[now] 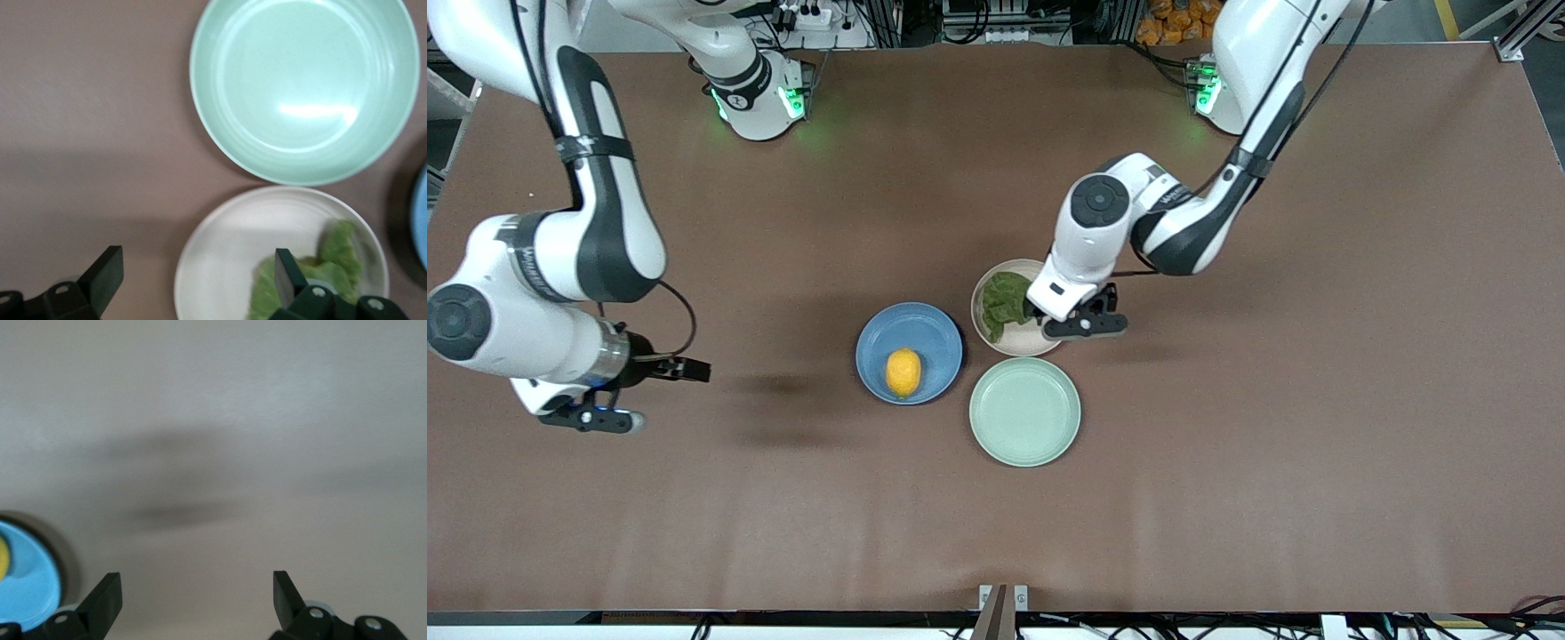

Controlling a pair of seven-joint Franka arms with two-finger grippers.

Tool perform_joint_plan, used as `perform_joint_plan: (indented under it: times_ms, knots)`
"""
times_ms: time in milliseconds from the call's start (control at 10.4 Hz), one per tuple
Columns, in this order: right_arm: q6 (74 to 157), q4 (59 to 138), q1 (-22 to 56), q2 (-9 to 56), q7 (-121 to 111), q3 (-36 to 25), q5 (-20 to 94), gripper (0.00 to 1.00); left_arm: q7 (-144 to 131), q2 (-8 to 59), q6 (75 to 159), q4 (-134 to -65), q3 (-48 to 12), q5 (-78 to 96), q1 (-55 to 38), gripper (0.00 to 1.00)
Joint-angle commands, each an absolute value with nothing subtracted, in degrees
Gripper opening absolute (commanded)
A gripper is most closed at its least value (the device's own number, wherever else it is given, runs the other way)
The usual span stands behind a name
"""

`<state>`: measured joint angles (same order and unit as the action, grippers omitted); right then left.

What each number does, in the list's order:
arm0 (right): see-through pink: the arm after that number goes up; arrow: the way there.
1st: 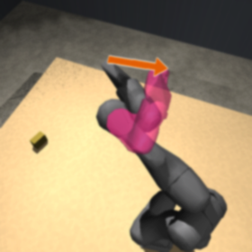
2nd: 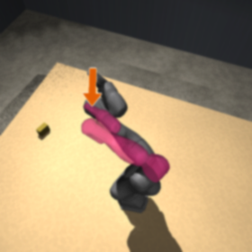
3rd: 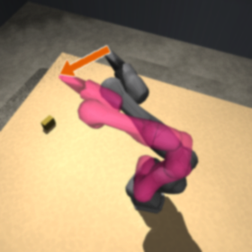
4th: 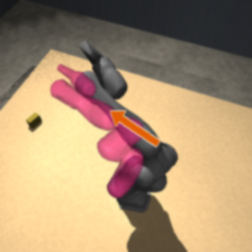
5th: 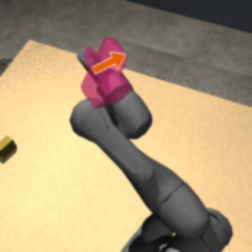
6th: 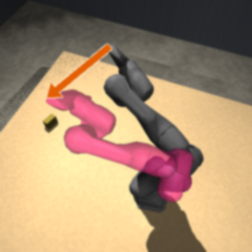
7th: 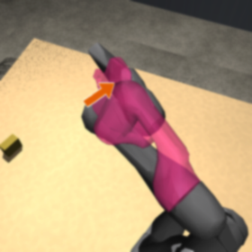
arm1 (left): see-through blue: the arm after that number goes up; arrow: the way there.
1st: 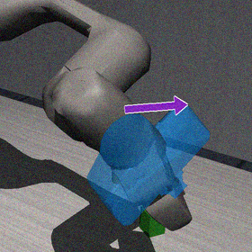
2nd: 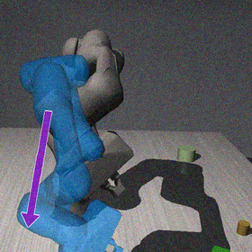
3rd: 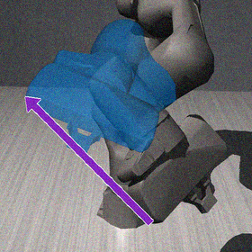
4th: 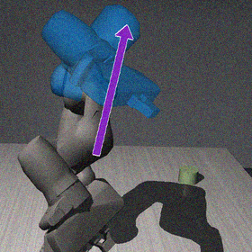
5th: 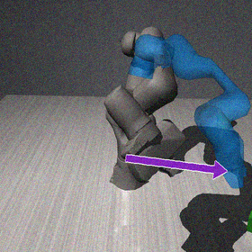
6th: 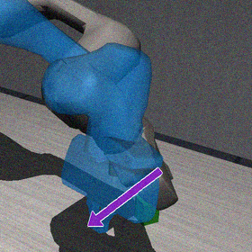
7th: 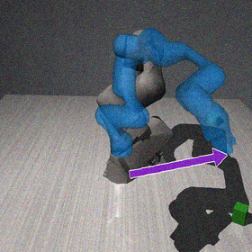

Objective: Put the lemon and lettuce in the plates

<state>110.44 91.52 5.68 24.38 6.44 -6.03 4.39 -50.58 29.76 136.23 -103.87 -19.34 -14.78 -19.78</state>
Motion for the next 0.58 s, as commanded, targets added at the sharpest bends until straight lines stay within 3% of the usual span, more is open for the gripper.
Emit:
perform_joint_plan:
  times_ms: [0,481]
  knots:
    - [110.2,93.3,3.3,20.6,5.2,-6.3,4.8,1.00,-43.4,29.0,135.1,-103.7,-19.8,-16.3,-13.8,1.00]
    - [105.3,96.7,1.8,11.1,4.8,-5.6,-0.6,1.00,-30.3,29.0,134.0,-103.9,-19.9,-16.3,-4.0,1.00]
